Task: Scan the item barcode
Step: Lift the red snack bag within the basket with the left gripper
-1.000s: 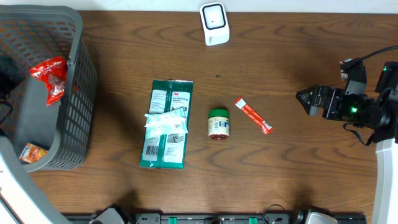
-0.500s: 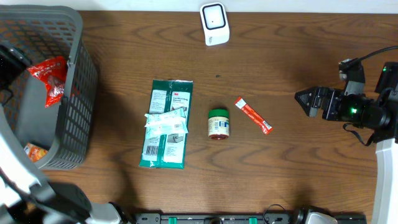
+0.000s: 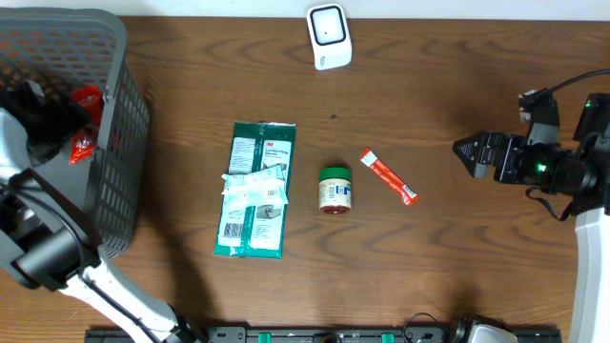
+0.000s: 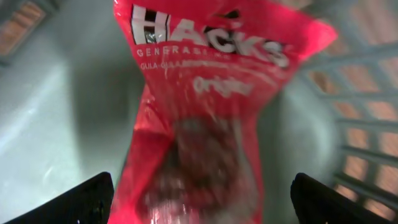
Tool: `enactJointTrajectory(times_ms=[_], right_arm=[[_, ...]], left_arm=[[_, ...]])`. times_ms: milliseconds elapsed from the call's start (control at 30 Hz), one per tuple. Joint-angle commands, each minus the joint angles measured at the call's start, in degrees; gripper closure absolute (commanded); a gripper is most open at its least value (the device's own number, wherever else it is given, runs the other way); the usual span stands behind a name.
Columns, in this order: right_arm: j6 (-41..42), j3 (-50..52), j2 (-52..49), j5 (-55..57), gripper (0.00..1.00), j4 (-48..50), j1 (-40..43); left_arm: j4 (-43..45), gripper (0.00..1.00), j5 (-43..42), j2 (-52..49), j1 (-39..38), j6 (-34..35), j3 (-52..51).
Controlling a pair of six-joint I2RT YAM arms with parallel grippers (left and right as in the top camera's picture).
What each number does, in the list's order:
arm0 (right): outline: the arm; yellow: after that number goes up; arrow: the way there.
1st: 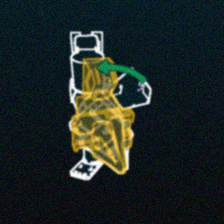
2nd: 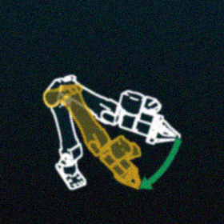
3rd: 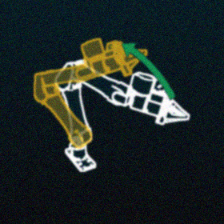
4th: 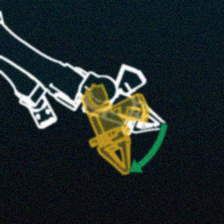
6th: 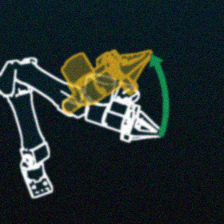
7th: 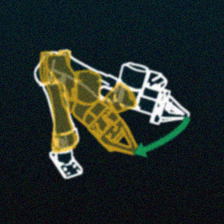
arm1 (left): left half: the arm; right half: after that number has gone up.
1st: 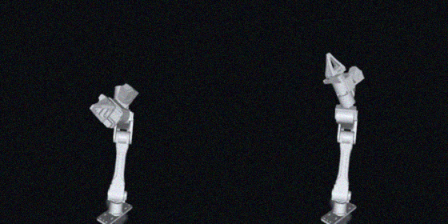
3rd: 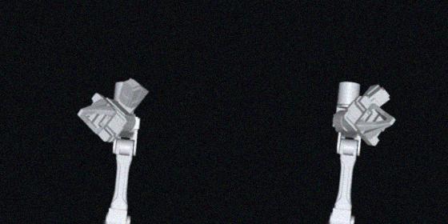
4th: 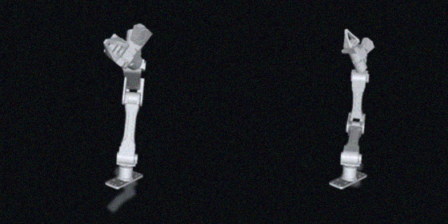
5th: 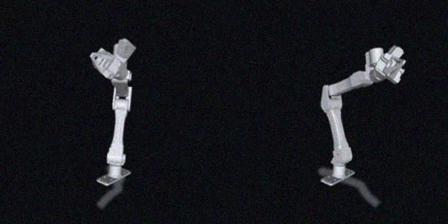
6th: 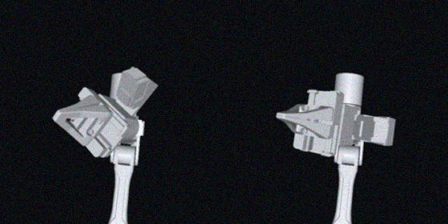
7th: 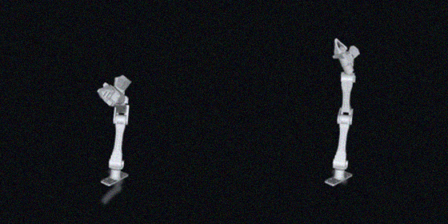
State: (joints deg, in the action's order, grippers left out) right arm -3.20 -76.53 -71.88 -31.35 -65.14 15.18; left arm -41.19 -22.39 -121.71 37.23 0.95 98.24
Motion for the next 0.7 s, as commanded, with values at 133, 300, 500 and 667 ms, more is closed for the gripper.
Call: enactJointTrajectory(times_ms=[133,300,500,667], right_arm=[[-0.72,-0.55,-1.29,0.00,0.01,0.00,0.15],[-0.72,-0.55,-2.62,-0.02,0.01,-0.02,0.15],[-0.72,-0.55,-3.52,-0.02,0.01,0.07,0.15],[-0.72,-0.55,-3.45,-0.07,0.01,0.22,0.15]], left_arm=[[2.10,0.09,-0.96,-5.53,-0.74,-1.62,-0.28],[1.97,0.11,-0.96,-8.55,-1.55,-1.60,-0.31],[1.11,0.77,-0.98,-8.02,-1.62,-1.57,-0.26],[0.94,0.92,-0.98,-2.84,-0.98,-1.53,-0.22]])
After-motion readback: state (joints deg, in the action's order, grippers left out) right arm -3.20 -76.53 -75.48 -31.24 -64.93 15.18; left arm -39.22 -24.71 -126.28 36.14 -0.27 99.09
